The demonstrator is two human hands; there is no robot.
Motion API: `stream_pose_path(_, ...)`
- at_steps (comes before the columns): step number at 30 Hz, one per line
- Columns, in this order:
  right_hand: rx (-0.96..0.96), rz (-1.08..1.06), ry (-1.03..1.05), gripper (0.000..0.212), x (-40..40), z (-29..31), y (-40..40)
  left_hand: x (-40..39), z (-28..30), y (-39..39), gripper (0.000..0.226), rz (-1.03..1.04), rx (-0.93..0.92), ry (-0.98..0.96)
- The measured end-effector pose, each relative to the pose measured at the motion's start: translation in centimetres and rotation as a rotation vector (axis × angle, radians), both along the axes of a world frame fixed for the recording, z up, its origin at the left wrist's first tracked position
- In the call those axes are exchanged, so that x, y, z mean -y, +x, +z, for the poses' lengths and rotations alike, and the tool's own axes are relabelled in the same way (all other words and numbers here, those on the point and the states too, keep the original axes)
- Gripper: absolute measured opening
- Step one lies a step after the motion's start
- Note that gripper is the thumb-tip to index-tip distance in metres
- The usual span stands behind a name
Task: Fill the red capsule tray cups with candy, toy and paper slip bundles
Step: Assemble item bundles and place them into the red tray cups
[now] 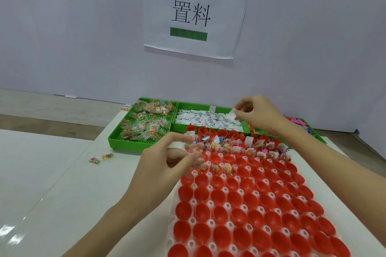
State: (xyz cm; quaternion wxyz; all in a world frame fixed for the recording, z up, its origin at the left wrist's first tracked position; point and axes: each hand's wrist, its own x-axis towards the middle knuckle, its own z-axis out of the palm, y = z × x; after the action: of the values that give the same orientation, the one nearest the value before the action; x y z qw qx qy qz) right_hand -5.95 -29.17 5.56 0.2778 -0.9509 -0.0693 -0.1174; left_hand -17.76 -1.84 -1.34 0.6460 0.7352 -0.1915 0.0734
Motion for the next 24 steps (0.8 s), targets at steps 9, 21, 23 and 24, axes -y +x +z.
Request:
stream_pose_path(9,0.094,0.178,0.274,0.021,-3.4,-2.5,-15.5,1.5,0.7,-1.8,0.014,-0.139,-0.086,-0.066)
stream_pose_path(21,0.166,0.083,0.545,0.012,-4.9,-5.6,-18.8,2.7,1.1,-3.5,0.012,-0.157,-0.254,-0.175)
stream_pose_path(23,0.169,0.1,0.548,0.013,-5.2,-5.8,-19.0,2.8,0.9,-3.6,0.016,-0.112,-0.221,-0.088)
stream_pose_path(24,0.166,0.108,0.55,0.013,-5.3,-5.9,-19.0,2.8,0.9,-3.6,0.018,-0.082,-0.21,-0.044)
